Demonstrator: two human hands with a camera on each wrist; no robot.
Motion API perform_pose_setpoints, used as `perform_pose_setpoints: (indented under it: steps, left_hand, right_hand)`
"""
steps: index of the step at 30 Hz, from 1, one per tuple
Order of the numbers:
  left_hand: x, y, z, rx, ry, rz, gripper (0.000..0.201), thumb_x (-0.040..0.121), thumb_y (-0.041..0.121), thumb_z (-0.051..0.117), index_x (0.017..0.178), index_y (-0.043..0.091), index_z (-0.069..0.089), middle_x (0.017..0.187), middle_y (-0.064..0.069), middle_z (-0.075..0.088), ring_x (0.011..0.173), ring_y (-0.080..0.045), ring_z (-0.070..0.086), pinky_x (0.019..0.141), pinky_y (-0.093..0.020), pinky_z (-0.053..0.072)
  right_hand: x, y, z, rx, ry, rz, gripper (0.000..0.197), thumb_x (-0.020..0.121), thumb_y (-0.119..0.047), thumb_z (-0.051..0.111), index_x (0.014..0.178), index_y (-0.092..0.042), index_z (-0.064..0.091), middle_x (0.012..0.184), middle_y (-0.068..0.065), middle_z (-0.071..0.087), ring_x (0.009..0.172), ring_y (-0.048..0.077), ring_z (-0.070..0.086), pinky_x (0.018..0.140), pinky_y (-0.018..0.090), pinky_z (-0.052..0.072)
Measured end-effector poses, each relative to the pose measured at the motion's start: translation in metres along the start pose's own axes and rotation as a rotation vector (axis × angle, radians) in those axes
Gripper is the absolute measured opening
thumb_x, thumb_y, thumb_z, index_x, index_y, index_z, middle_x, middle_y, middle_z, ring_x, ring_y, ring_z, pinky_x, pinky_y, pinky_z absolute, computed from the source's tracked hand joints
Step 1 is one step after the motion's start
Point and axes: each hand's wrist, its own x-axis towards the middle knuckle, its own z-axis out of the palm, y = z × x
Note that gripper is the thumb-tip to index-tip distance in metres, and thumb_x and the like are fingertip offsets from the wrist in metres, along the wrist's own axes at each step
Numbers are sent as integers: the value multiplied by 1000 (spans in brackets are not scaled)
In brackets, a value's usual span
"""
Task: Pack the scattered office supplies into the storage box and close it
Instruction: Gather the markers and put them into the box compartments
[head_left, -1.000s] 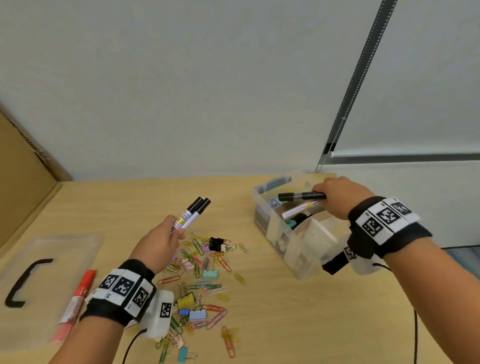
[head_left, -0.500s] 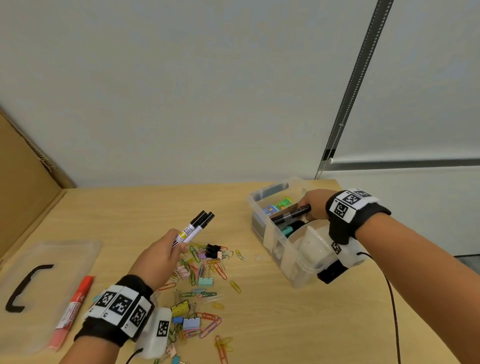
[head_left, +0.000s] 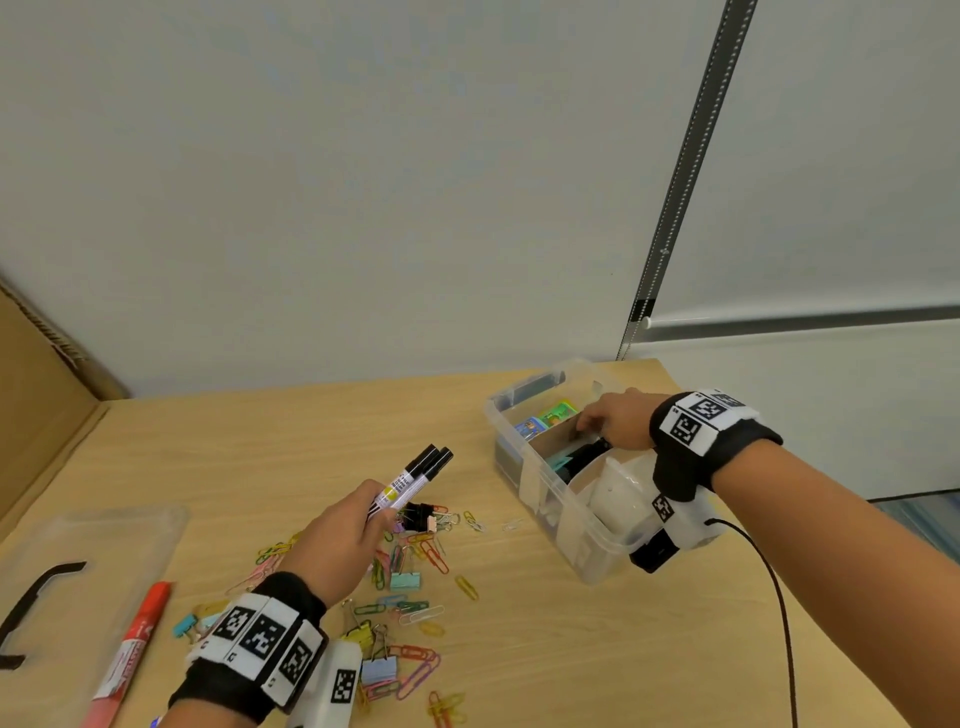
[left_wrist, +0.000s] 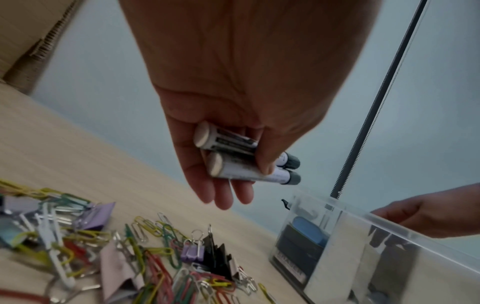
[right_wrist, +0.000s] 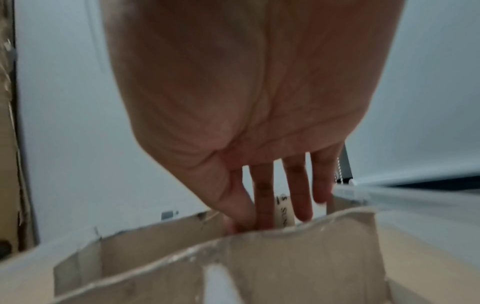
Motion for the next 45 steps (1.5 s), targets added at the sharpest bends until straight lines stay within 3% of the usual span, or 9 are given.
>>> perform_pose_setpoints:
  steps: [4, 12, 17, 20, 25, 28, 33, 41, 45]
  left_hand:
    - [-5, 8, 2, -32, -38, 24, 5, 99, 32, 38, 100, 32, 43, 83, 1, 65, 76, -20, 63, 68, -41, 52]
    - [20, 111, 7, 76, 158, 233, 26, 100, 33, 37, 116, 18, 50, 101, 5, 40, 72, -10, 46, 66, -23, 35]
    - [59, 180, 32, 317, 98, 271, 34, 96, 17, 46, 129, 10, 46, 125, -8, 47, 113, -22, 47, 97, -32, 43]
    - [77, 208, 43, 491, -34, 222, 36, 94, 9, 45, 129, 4, 46, 127, -14, 50, 116, -28, 48, 97, -37, 44]
    - [100, 221, 50, 625, -110, 225, 29, 97, 9, 40, 119, 5, 58, 117, -14, 62, 107, -29, 59, 75, -33, 42]
    - [105, 215, 52, 550, -80, 232, 30, 99, 22, 43, 117, 3, 58, 115, -16, 60, 103, -32, 59, 73, -35, 41]
    - [104, 201, 56, 437, -58, 246, 35, 98, 18, 43, 129, 4, 45, 125, -15, 51, 107, -33, 55, 88, -40, 45]
    - [111, 204, 62, 357, -311, 232, 31, 93, 5, 37, 121, -4, 47, 125, -23, 51, 116, -36, 49, 94, -40, 40]
    - [114, 203, 62, 441, -375, 208, 36, 94, 9, 35, 125, 3, 52, 127, -18, 56, 115, -33, 53, 98, -40, 44]
  right_hand:
    - [-16, 23, 15, 199, 124, 10, 43, 96, -16, 41, 138, -27, 43, 143, 4, 41, 128, 26, 39, 108, 41, 33]
    - [-37, 34, 85, 348, 442, 235, 61, 99, -40, 27, 151, -12, 13, 159, 7, 13, 145, 26, 15, 119, 42, 17]
    - [-34, 32, 104, 333, 626, 250, 59, 99, -39, 27, 150, -12, 20, 157, 6, 21, 144, 23, 20, 119, 39, 16]
    - [-34, 32, 105, 317, 636, 250, 59, 99, -38, 27, 150, -11, 20, 157, 6, 22, 144, 23, 21, 119, 39, 16]
    - [-39, 28, 102, 314, 631, 253, 59, 99, -39, 25, 151, -12, 17, 158, 5, 19, 144, 22, 20, 118, 37, 14]
    - [-40, 28, 101, 309, 629, 253, 67, 92, -43, 14, 151, -12, 17, 158, 5, 20, 143, 22, 21, 118, 36, 14]
    - [-38, 28, 103, 286, 626, 257, 89, 75, -52, -6, 151, -13, 18, 157, 3, 20, 143, 21, 21, 118, 36, 14]
    - [-40, 26, 101, 301, 586, 269, 73, 88, -47, 12, 152, -12, 13, 158, 5, 17, 144, 23, 19, 118, 37, 14]
    - [-43, 26, 99, 313, 575, 267, 64, 97, -42, 24, 152, -12, 10, 159, 5, 14, 144, 23, 17, 119, 37, 13]
